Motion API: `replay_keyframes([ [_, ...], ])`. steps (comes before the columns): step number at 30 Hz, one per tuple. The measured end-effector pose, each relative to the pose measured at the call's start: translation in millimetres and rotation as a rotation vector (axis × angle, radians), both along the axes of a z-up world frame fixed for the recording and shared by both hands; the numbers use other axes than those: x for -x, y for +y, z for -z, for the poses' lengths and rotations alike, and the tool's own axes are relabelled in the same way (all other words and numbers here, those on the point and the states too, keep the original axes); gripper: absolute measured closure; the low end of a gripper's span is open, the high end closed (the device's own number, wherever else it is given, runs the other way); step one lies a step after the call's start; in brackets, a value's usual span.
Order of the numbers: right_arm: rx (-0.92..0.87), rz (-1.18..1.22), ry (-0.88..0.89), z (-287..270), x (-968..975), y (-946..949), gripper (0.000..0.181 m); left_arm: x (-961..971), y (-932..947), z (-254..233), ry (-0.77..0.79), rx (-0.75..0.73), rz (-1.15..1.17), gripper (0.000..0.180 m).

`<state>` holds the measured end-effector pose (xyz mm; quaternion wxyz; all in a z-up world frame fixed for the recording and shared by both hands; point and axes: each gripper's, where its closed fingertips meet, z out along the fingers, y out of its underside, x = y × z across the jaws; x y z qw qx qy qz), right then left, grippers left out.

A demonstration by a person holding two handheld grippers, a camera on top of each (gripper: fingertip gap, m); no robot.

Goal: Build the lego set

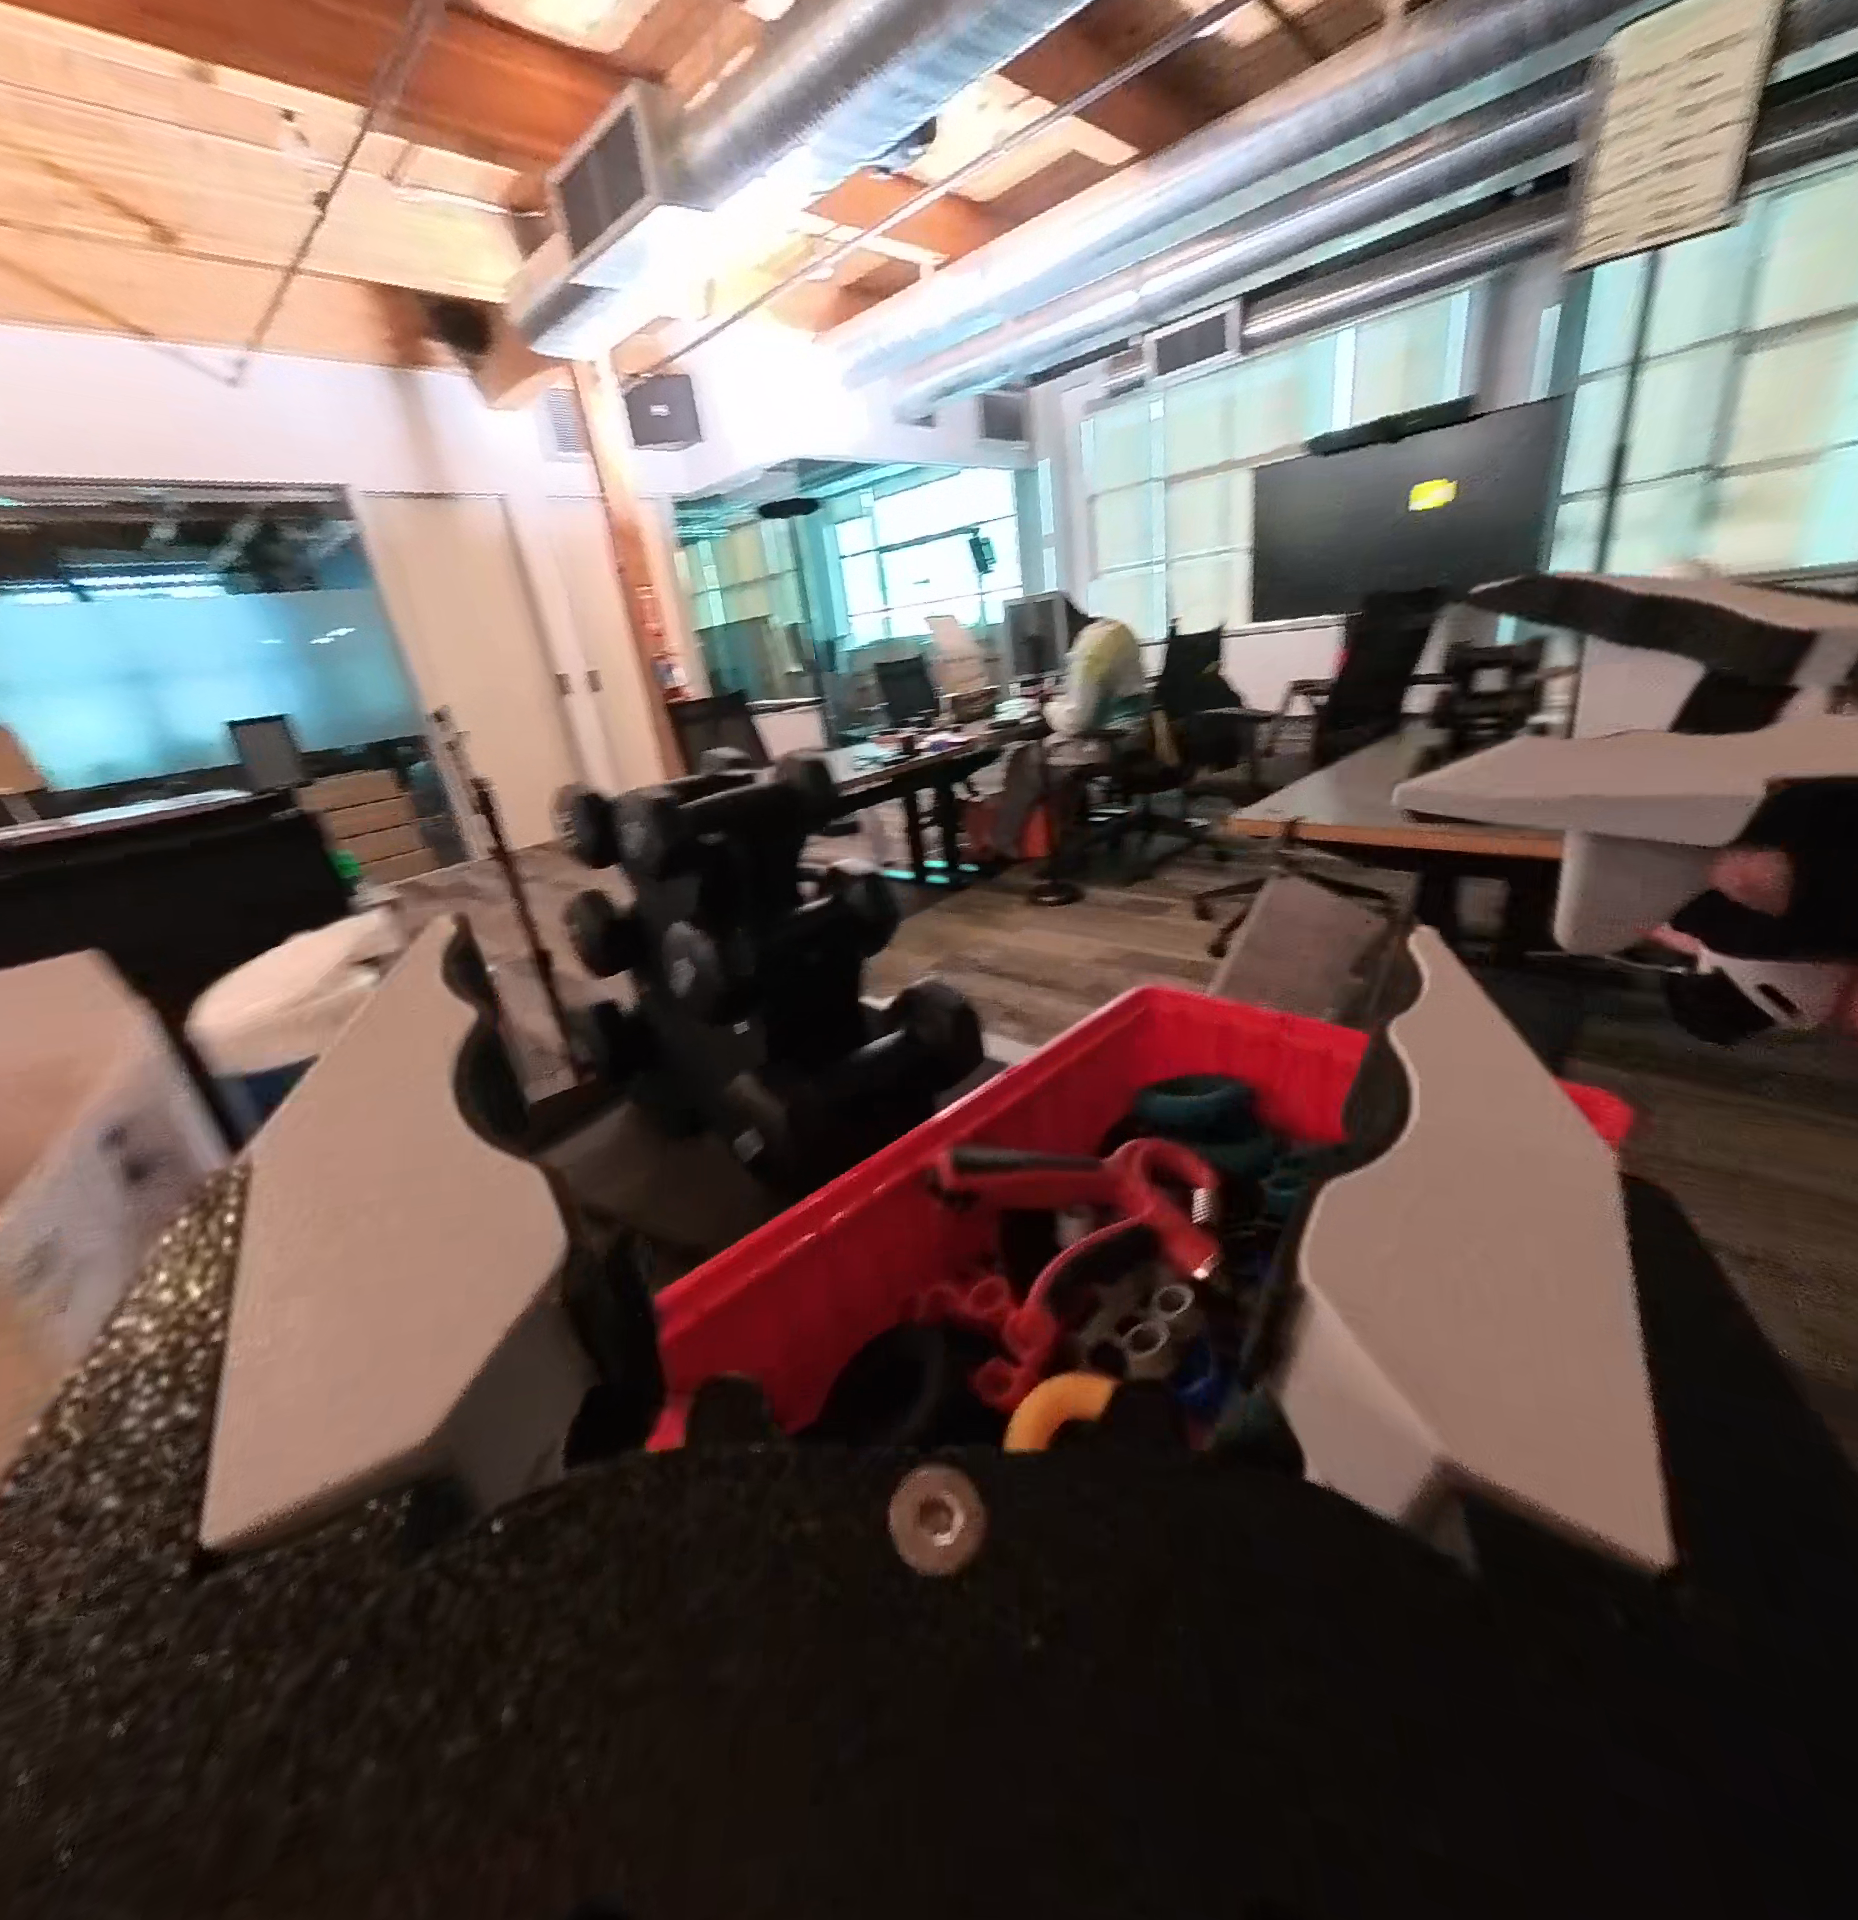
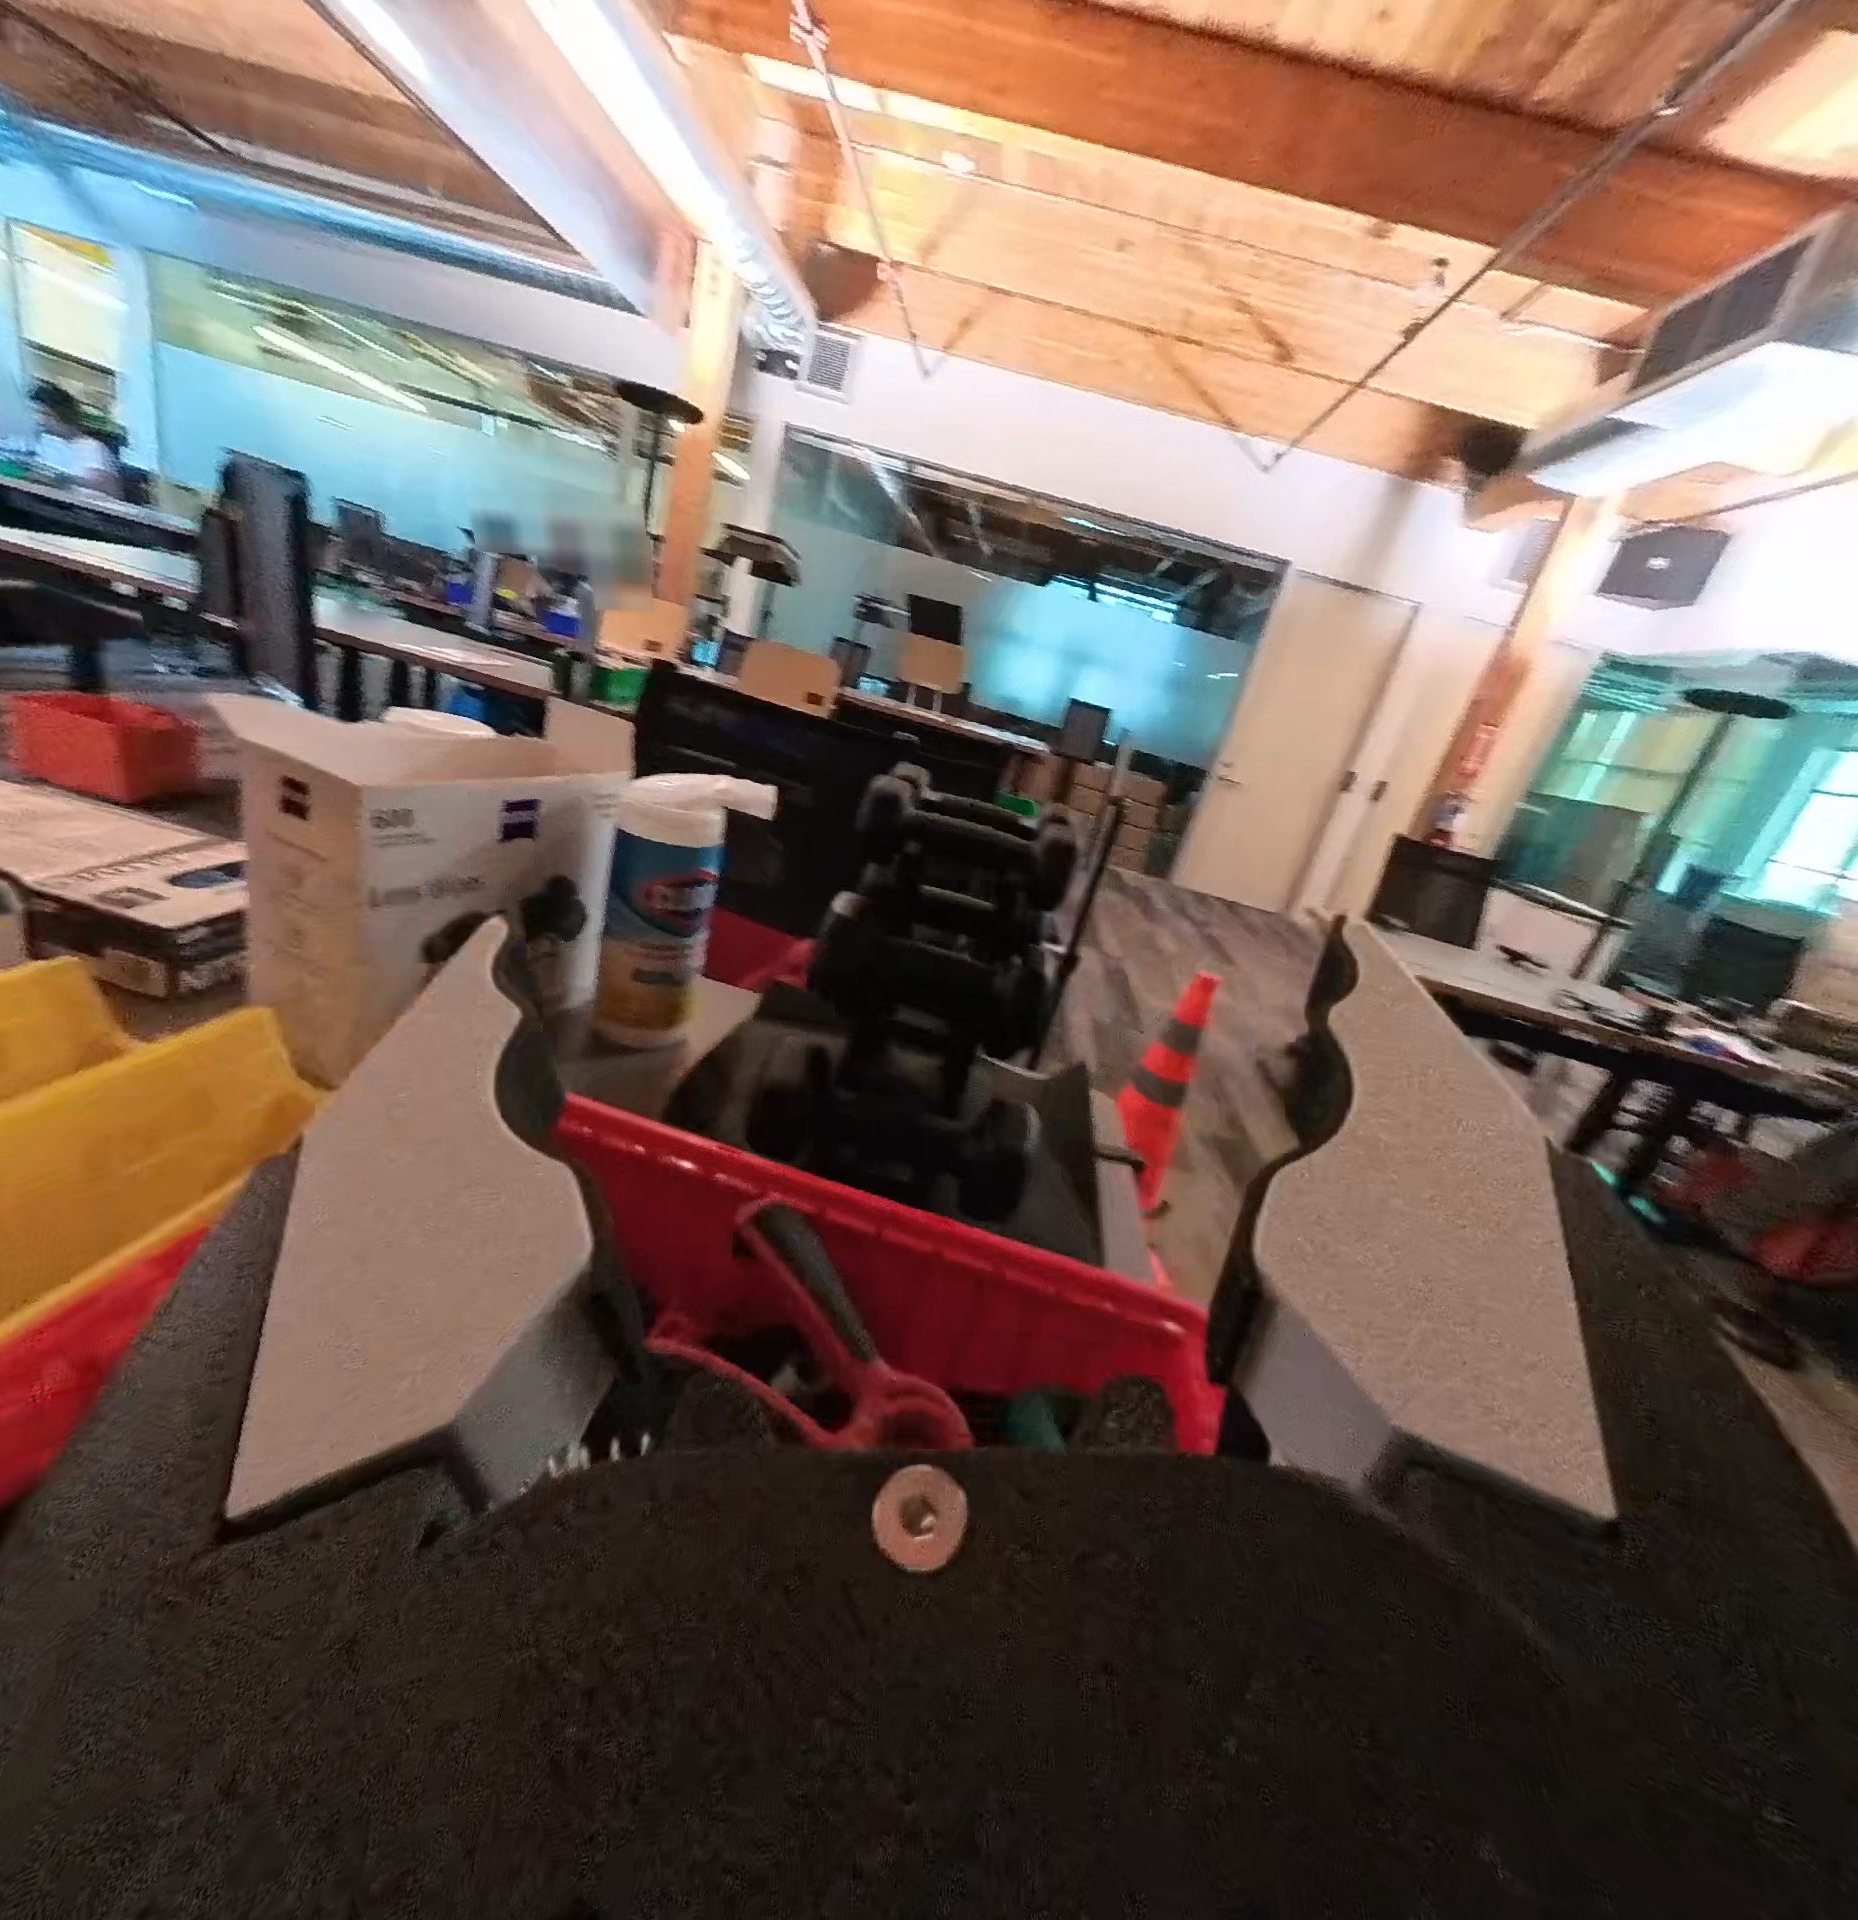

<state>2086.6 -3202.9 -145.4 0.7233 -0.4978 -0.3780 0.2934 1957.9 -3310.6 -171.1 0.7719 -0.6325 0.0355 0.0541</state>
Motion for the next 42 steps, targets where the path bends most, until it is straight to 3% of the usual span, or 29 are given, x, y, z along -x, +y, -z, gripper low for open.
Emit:
replay_keyframes([
  [17,-0.035,0.535,0.043,-2,-271,97,0.04,-225,177,-12,0.014,-0.008,0.453,0.021],
  [33,0.028,1.037,0.103,2,-637,158,0.042,-600,346,-20,-0.008,-0.003,0.946,0.021],
  [38,0.077,1.141,0.129,24,-697,174,0.042,-649,411,0,0.119,0.011,0.888,0.021],
  [42,0.061,1.227,0.115,26,-752,201,0.043,-669,481,11,0.049,0.047,0.844,0.021],
])
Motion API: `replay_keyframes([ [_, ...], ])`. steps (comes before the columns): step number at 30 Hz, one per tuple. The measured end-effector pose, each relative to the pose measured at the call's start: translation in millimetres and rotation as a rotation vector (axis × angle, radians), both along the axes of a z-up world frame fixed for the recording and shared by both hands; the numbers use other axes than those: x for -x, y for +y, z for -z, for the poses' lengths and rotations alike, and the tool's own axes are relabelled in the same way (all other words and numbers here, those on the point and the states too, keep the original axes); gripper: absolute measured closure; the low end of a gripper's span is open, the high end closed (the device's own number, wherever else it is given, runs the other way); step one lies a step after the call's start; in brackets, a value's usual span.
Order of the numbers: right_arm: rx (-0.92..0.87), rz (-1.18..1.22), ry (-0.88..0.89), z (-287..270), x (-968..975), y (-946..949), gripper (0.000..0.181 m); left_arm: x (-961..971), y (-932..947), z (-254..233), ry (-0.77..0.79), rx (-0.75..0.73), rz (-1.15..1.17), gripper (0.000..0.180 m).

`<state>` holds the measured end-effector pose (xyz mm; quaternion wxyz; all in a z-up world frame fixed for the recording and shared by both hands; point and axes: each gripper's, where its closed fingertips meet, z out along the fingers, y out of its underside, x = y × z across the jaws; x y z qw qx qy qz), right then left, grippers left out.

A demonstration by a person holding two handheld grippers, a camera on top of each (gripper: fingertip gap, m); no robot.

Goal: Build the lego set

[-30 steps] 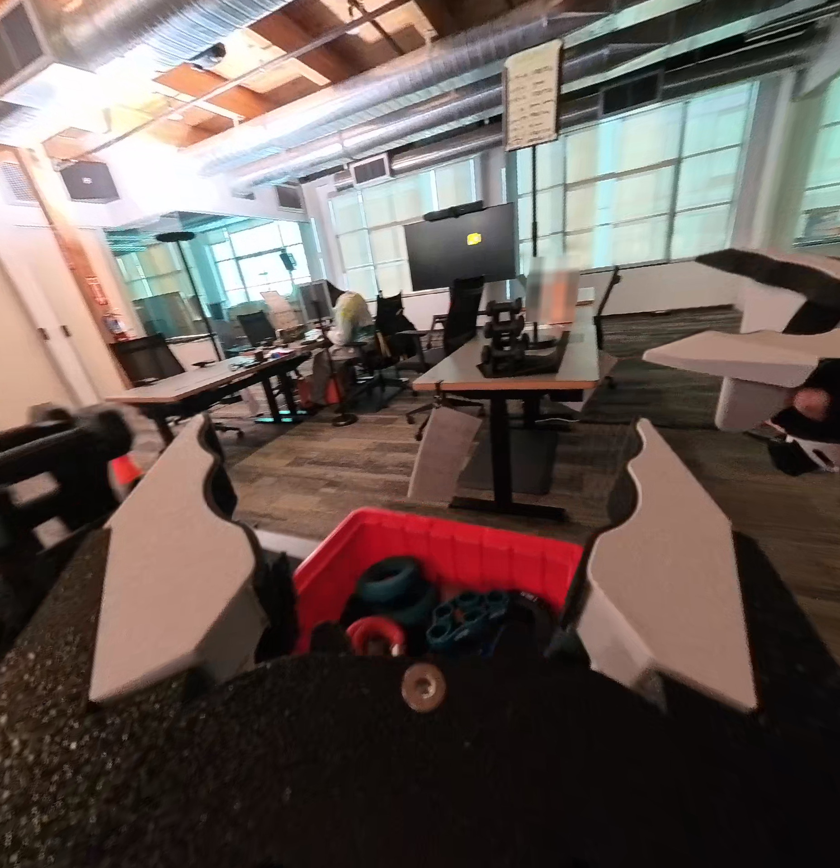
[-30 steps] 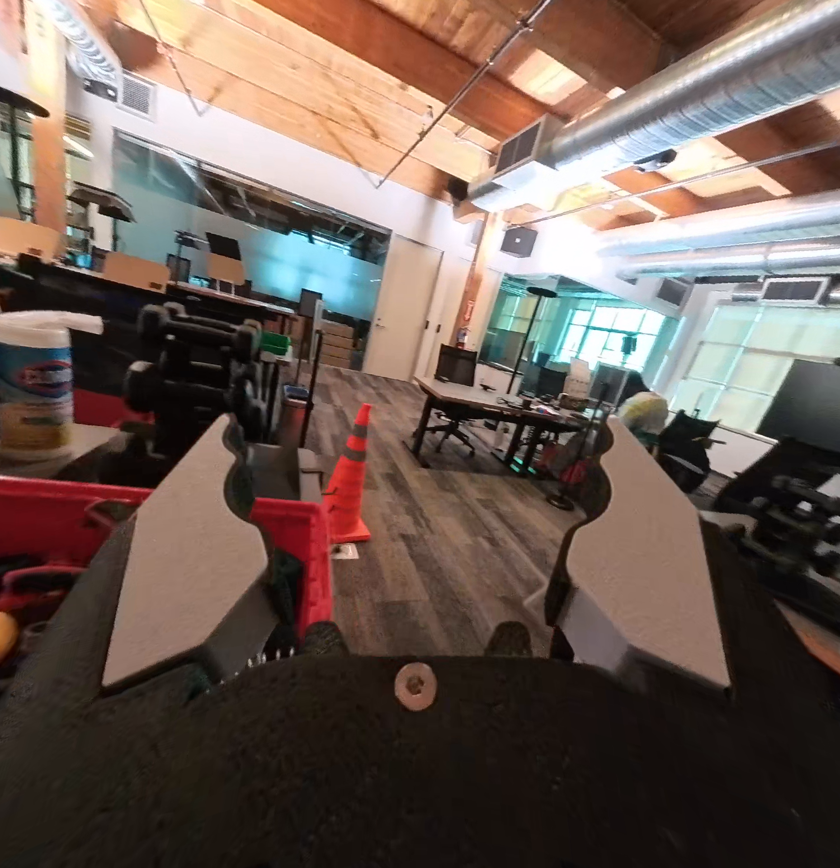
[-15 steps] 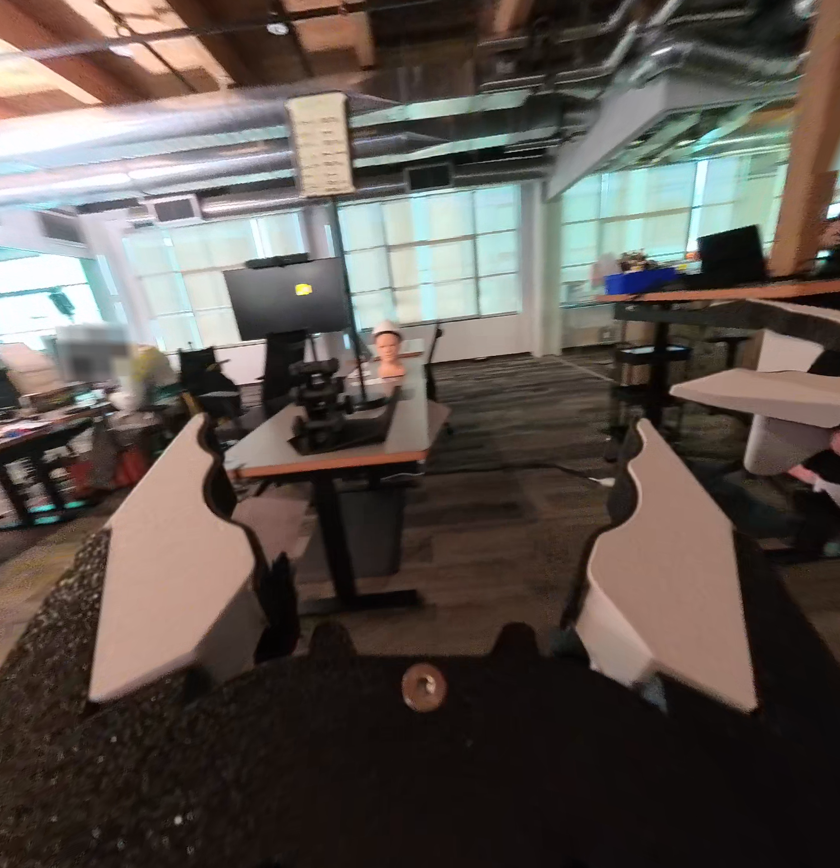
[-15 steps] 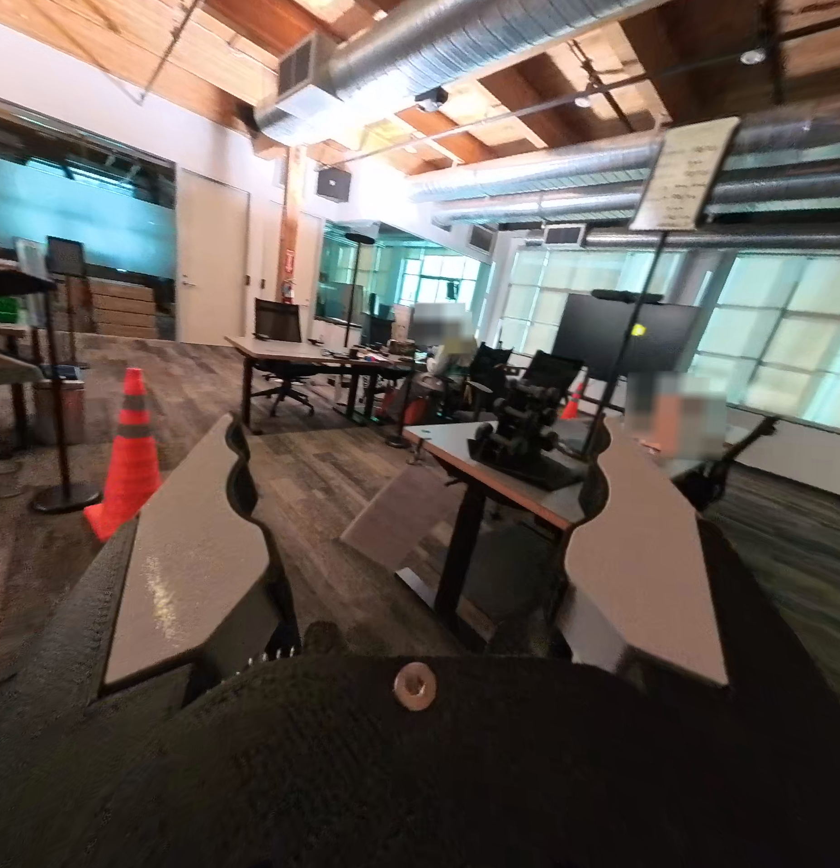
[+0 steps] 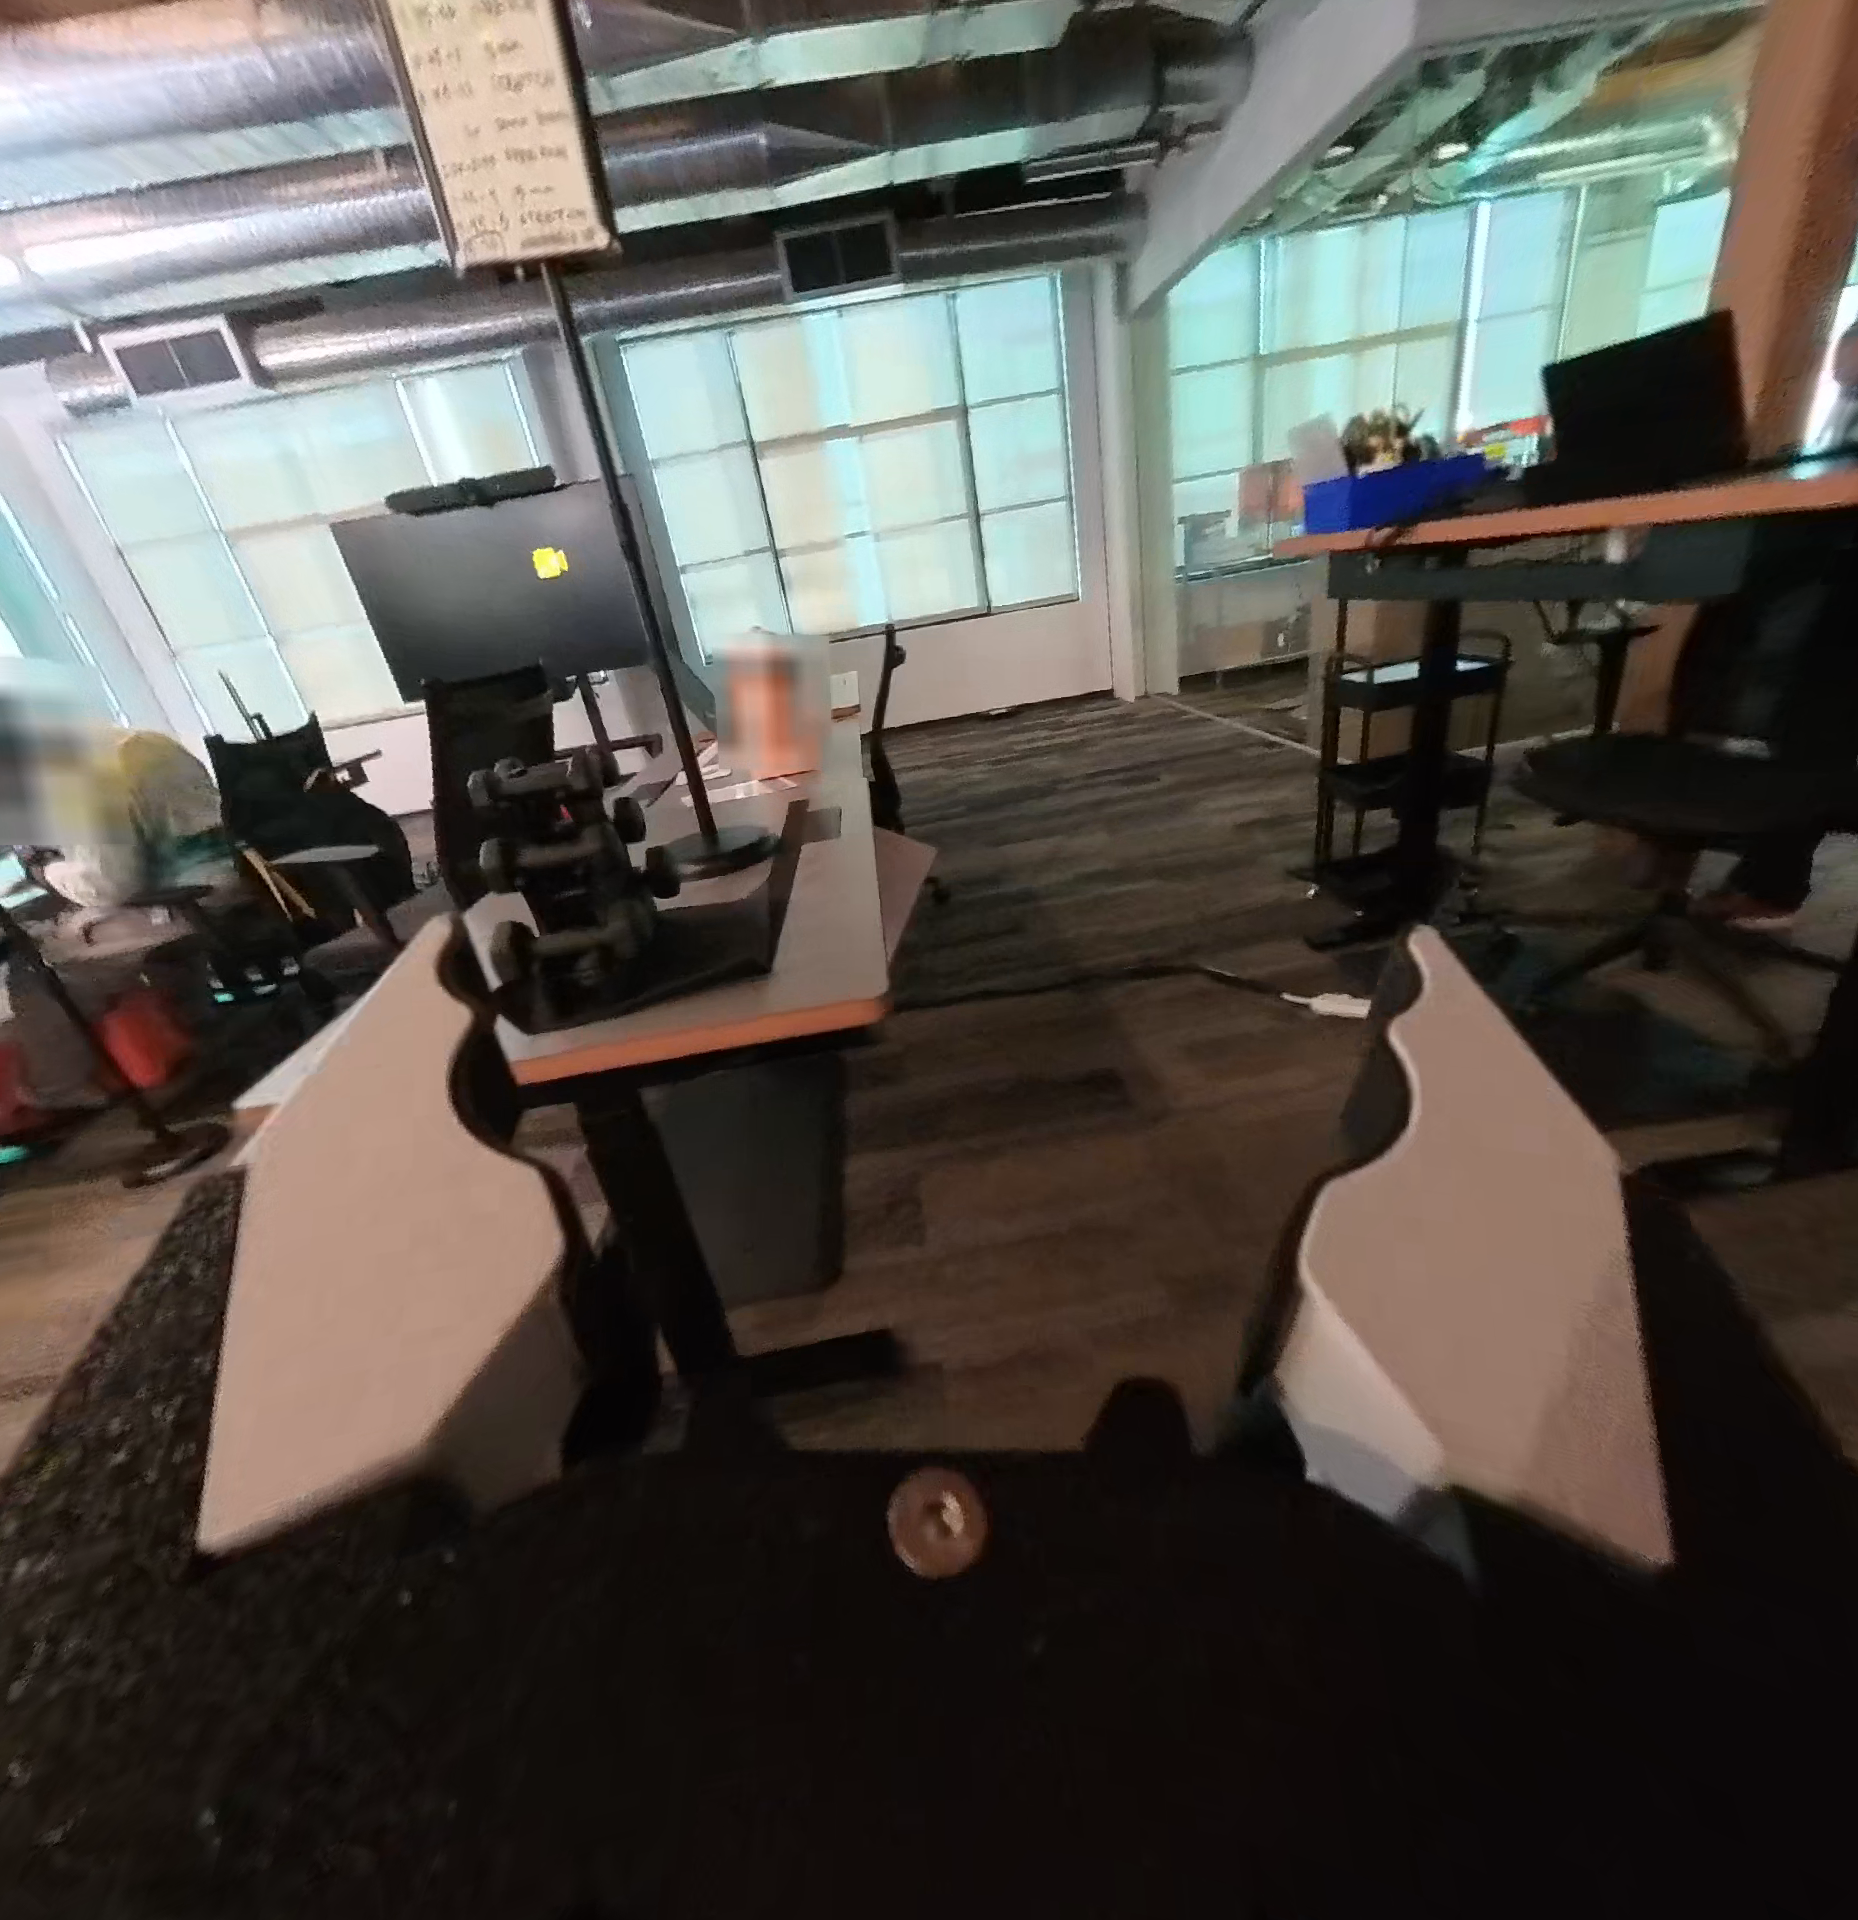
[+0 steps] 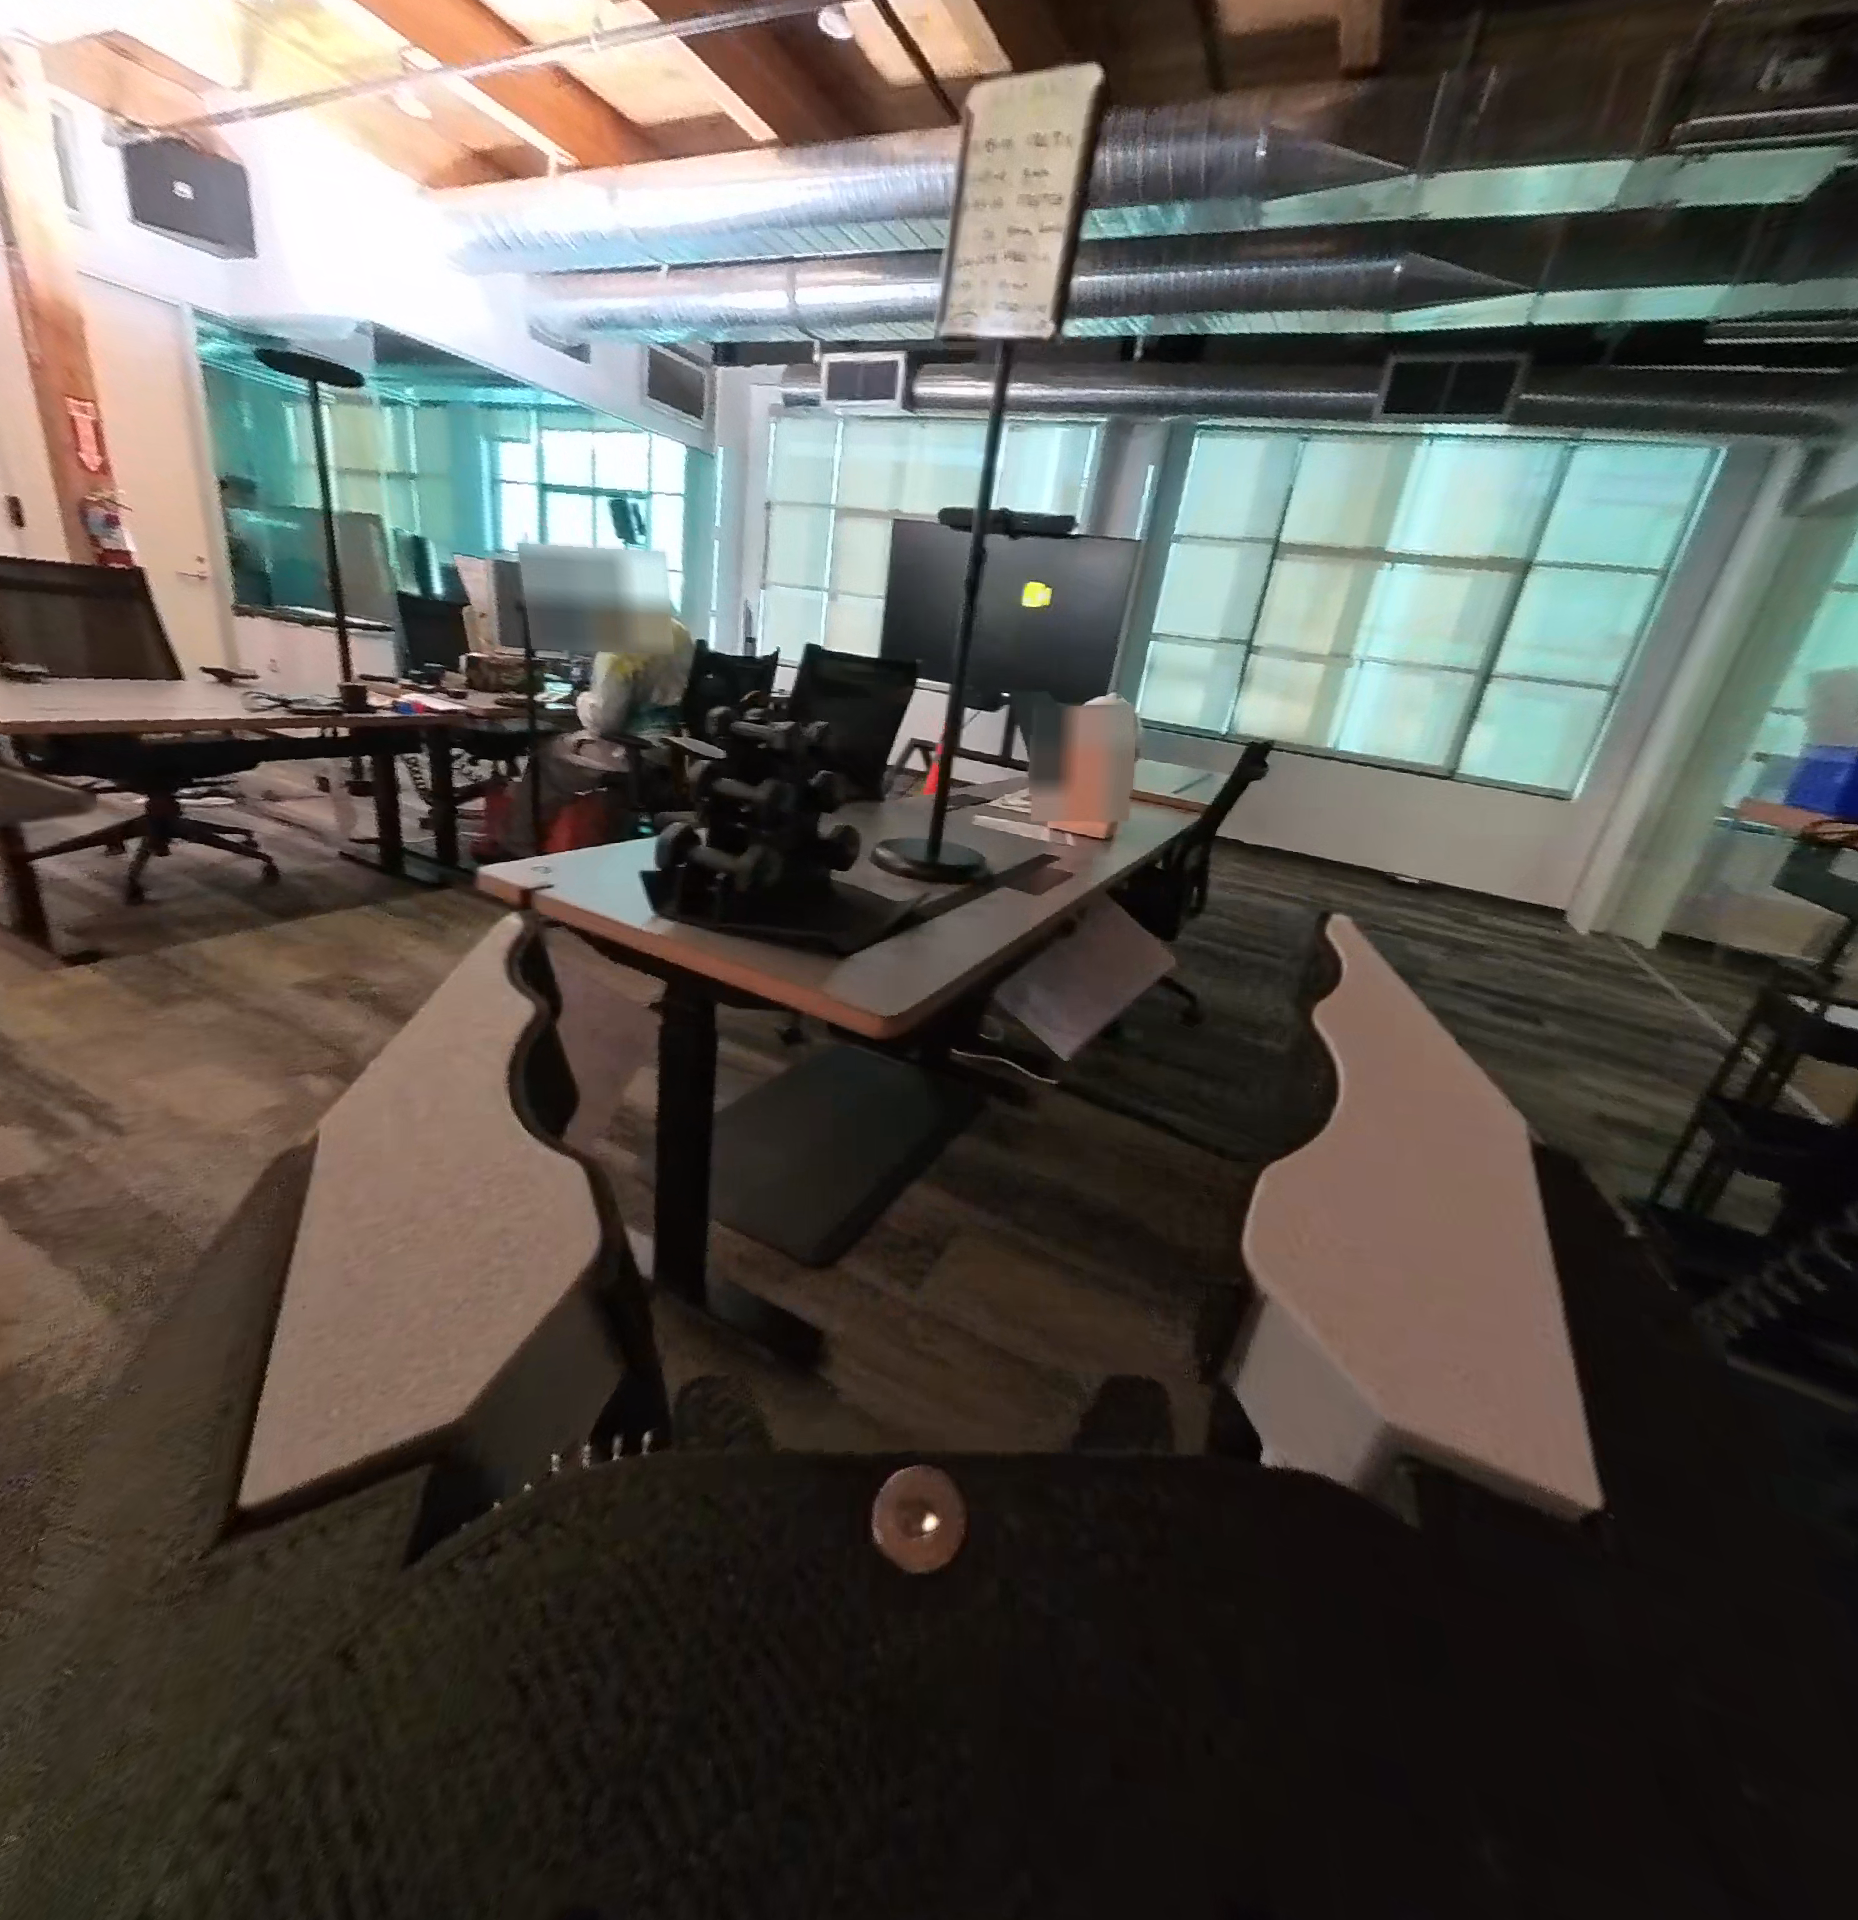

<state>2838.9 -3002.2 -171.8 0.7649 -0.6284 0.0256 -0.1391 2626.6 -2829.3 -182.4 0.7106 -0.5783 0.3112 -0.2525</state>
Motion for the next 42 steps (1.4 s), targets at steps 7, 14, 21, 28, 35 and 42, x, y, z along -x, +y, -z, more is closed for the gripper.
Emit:
replay_keyframes([
  [7,-0.026,0.075,0.026,-17,-106,116,0.043,-103,96,-19,-0.063,-0.009,0.124,0.022],
  [14,-0.003,0.12,0.031,-15,-191,201,0.046,-234,174,-10,-0.059,0.082,0.306,0.021],
  [21,0.039,0.152,0.073,17,-320,283,0.048,-363,250,29,-0.028,0.171,0.373,0.021],
  [28,0.034,0.04,0.039,-3,-438,402,0.048,-492,345,31,-0.067,0.267,0.365,0.021],
  [35,0.074,-0.082,0.12,24,-508,529,0.049,-548,438,50,-0.039,0.28,0.258,0.021],
  [42,0.121,-0.165,0.109,43,-548,673,0.049,-581,580,48,-0.104,0.244,0.139,0.021],
])
